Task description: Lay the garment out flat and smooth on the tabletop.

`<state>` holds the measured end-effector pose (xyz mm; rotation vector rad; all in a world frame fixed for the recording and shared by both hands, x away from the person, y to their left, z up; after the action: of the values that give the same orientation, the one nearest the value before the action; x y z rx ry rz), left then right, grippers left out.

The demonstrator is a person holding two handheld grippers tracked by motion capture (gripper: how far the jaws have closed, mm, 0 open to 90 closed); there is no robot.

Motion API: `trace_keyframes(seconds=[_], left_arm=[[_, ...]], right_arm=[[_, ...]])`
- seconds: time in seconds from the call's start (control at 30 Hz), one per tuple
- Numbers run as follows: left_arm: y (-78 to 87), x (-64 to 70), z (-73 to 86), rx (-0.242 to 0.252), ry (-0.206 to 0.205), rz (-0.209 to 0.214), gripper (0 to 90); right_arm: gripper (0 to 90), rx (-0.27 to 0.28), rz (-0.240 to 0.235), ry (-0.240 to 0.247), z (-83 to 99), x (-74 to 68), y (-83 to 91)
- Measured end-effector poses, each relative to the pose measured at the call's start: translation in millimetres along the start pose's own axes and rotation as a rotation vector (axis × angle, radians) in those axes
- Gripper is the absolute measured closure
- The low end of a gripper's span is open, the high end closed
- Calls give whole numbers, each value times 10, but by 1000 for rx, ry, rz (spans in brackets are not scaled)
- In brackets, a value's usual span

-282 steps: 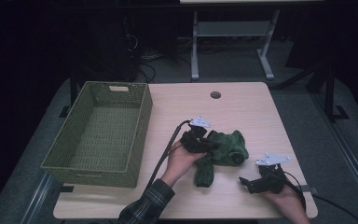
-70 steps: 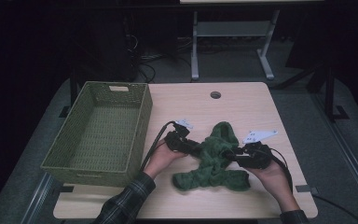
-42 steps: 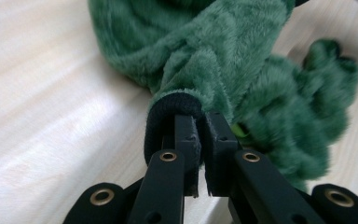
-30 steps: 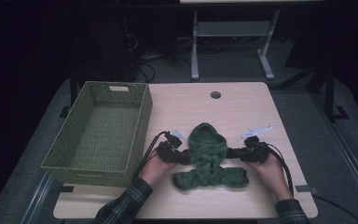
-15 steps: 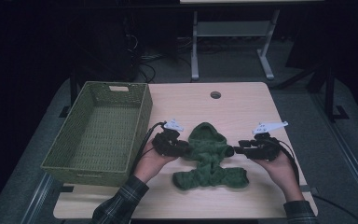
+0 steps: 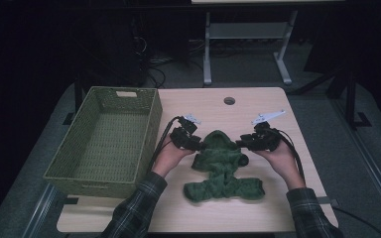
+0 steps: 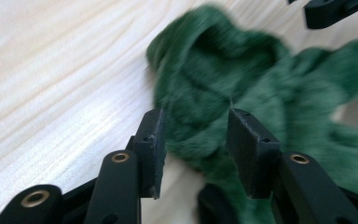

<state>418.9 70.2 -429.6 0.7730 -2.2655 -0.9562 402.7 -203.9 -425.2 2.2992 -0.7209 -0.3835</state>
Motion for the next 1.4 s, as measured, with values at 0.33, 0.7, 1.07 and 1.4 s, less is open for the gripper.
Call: trace_keyframes(seconds=[0.33, 0.7, 1.07, 1.4], left_arm=[[-206, -235, 35, -4, 49, 18, 536], [-356, -186, 84, -43, 27, 53, 578], [-253, -139, 71, -23, -4, -18, 861], [-17, -103, -25, 95, -48, -85, 884]], right_arm=[[643, -67, -33, 21, -49, 53, -338], [703, -138, -17, 31, -9, 46, -513], [846, -128, 2, 29, 66, 93, -395], [870, -25, 41, -3, 59, 142, -30]])
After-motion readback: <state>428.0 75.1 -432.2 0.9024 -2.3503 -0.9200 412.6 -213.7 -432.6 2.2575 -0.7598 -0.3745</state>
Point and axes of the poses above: each handheld gripper's, and its own axes: y roughly backward along the jaws, z roughly out of its underside, x roughly to its right, the point moved 1 cm from there along -y, roughly forward along the jaws, and after that the axes turned 9 degrees about y, right-handed, at the moved point
